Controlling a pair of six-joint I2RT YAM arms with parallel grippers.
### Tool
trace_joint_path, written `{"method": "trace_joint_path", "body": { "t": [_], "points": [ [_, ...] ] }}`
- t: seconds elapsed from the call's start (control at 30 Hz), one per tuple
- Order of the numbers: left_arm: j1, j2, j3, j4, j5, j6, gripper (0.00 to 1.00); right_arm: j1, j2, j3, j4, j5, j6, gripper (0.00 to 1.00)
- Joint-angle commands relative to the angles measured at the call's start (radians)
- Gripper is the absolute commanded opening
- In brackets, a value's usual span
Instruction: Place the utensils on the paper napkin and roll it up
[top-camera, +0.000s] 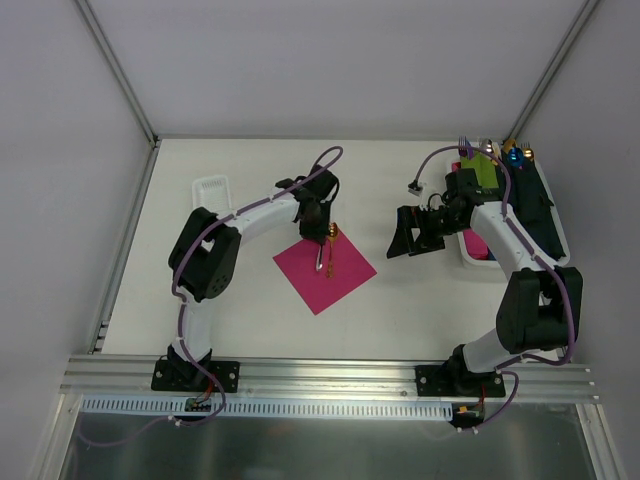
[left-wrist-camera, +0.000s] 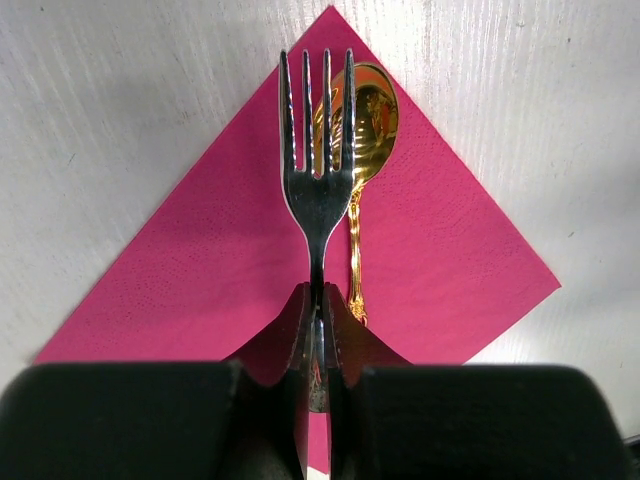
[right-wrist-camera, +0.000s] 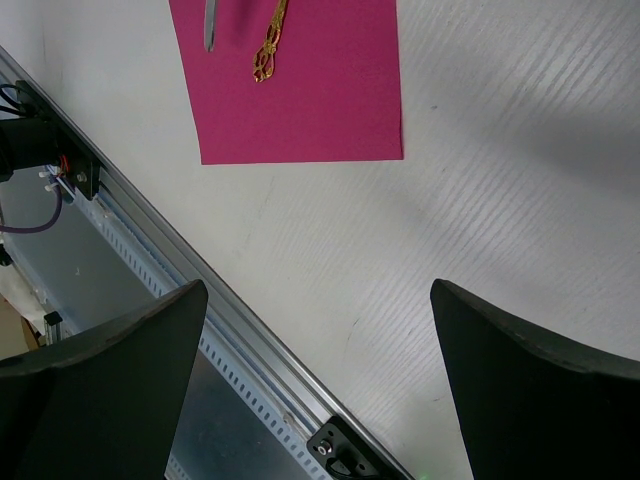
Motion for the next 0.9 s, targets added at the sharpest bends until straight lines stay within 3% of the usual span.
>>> {"method": "trace_joint_path", "body": {
  "t": [0.0, 0.87],
  "points": [
    [-0.003, 0.004, 0.021, 0.014, 0.011, -0.018, 0.00, -0.003, -0.027, 0.001, -0.021, -0.015, -0.022, 0.99],
    [0.007, 0.045, 0.006, 0.026, -0.072, 0.004, 0.01, -0.003, -0.015, -0.001, -0.019, -0.023, -0.020, 0.99]
  ]
}}
